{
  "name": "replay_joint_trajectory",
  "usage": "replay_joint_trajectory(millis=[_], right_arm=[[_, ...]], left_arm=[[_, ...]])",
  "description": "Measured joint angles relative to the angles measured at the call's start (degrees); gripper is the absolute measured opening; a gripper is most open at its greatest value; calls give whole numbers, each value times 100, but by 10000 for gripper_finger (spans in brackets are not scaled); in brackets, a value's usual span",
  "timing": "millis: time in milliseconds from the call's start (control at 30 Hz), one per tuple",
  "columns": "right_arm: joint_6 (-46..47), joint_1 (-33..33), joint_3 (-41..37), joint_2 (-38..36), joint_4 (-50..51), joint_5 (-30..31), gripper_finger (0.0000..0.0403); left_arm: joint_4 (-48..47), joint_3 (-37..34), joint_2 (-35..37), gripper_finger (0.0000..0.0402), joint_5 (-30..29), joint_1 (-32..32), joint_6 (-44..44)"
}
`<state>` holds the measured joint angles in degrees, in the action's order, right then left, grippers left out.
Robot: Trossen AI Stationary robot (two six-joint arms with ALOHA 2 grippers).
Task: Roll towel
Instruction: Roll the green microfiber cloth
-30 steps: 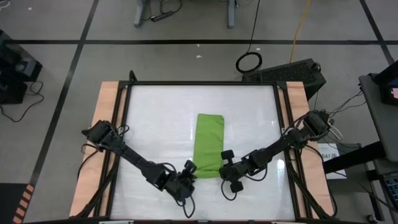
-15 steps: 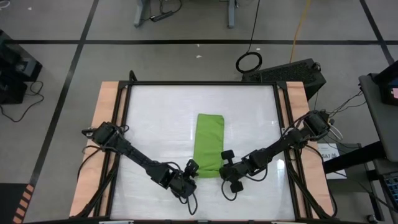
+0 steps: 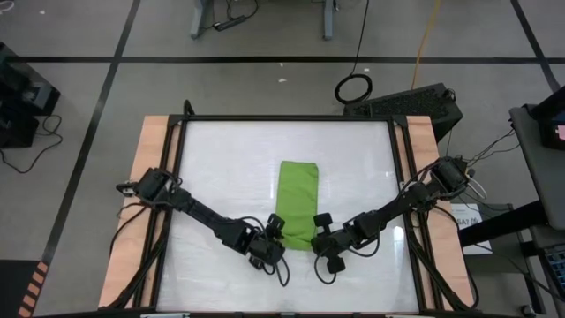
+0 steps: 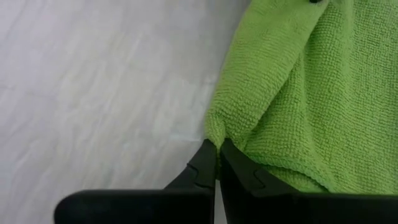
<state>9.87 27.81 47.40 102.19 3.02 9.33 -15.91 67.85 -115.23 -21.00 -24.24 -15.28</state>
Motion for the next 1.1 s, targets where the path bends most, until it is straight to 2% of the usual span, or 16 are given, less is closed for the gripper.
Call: replay_joint_trajectory(millis=[133, 333, 467, 567, 733, 900, 1000, 1100], right_arm=[[0, 0, 1, 0, -23, -26, 2], [102, 0, 2, -20, -5, -35, 2], [492, -1, 1, -151, 138, -107, 2], [728, 2, -11, -398, 276, -368, 2], [1220, -1, -11, -942, 283, -829, 5], [1434, 3, -9, -1247, 456, -1092, 10], [1215, 105, -9, -1239, 677, -1101, 24], [869, 350, -9, -1204, 946, -547, 53]], left_arm=[[176, -126, -7, 122, 61, 4, -3], [154, -133, -21, 18, 54, -118, -10], [187, -141, -22, 11, 20, -156, 193], [229, -138, -22, 10, 255, -108, 325], [396, -141, 7, 5, 1359, 202, 832], [729, -137, 6, 3, 3105, 676, 1609], [830, -143, -12, 3, 3835, 892, 1998], [817, -152, -13, 4, 4313, 1044, 2253]])
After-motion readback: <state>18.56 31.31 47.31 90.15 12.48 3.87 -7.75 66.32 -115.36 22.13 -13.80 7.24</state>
